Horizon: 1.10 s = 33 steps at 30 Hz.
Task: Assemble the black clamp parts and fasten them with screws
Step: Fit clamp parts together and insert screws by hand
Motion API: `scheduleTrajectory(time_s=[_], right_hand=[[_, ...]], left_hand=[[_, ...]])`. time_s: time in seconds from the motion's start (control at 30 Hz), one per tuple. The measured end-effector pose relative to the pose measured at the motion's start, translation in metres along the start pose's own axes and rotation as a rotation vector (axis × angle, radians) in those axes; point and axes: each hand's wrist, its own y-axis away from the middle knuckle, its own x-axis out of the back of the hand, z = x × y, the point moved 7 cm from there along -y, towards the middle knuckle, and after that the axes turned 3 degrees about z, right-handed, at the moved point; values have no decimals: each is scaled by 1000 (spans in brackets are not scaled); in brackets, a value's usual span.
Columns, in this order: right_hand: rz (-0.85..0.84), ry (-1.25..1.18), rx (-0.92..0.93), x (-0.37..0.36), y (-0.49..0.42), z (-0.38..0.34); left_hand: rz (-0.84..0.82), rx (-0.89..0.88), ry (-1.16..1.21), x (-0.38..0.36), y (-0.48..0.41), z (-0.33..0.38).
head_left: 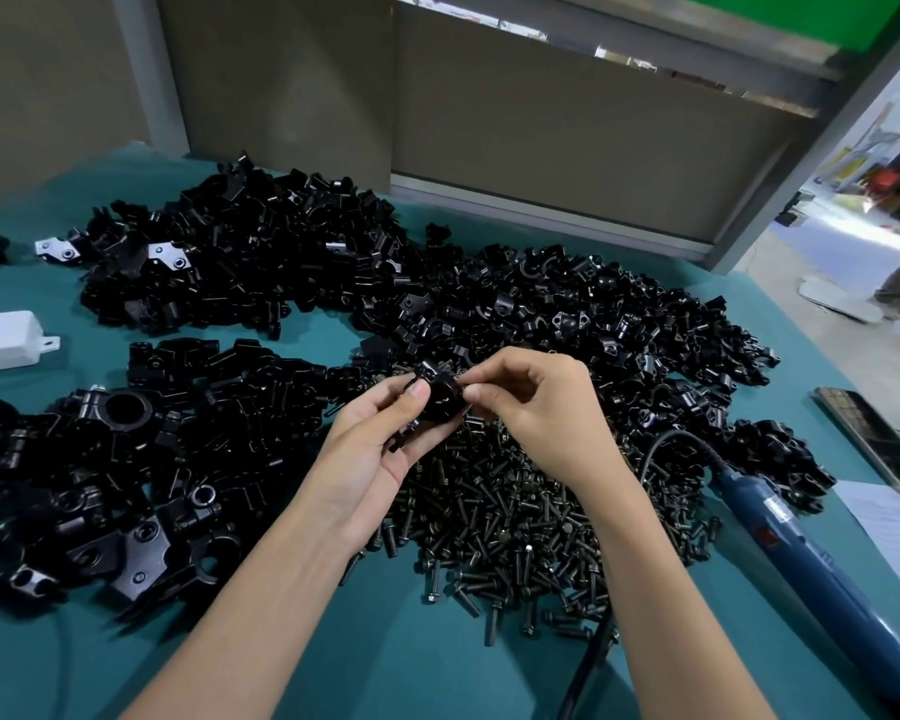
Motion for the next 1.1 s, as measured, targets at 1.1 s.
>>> scheduleTrajectory(time_s=[1.1], right_hand=[[-114,593,-103,-32,23,16]], left_hand=[[115,-83,88,12,-4,9]])
